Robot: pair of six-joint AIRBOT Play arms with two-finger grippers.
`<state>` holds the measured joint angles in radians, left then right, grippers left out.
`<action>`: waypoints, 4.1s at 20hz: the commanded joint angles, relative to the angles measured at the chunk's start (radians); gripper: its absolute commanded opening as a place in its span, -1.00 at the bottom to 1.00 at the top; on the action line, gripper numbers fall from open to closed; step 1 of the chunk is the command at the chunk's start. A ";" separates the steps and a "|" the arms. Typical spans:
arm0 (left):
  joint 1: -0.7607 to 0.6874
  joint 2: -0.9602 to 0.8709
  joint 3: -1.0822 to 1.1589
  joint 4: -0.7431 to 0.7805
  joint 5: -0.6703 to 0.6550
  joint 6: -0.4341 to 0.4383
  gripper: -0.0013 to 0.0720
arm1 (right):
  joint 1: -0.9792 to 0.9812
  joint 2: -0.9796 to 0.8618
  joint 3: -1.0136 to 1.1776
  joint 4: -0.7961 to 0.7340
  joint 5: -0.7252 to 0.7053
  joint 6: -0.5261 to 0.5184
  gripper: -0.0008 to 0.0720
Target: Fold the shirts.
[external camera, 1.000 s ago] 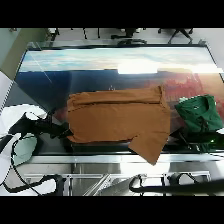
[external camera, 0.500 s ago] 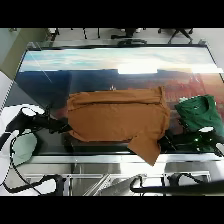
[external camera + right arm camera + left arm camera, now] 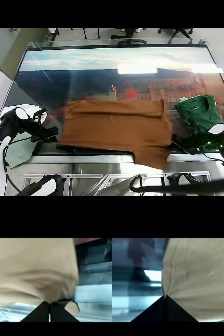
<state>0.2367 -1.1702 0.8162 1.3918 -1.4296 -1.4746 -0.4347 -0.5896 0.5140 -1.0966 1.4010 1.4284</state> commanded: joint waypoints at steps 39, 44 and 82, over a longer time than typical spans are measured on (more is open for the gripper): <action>-0.259 -0.379 0.722 -0.296 0.074 0.016 -0.92 | 0.098 -0.779 0.591 0.385 -0.170 -0.572 -0.93; -0.612 -0.554 0.723 -0.298 0.356 0.015 -0.92 | 0.095 -0.652 0.623 0.386 -0.056 -0.533 -0.94; -0.240 -0.230 1.144 -0.738 -0.086 0.177 -0.92 | 1.043 -0.751 0.852 0.509 -0.789 -0.471 0.21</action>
<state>0.0029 -1.4090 1.9610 0.6529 -1.5116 -1.3071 0.6323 -1.3827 1.3613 -0.5446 0.5850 0.9783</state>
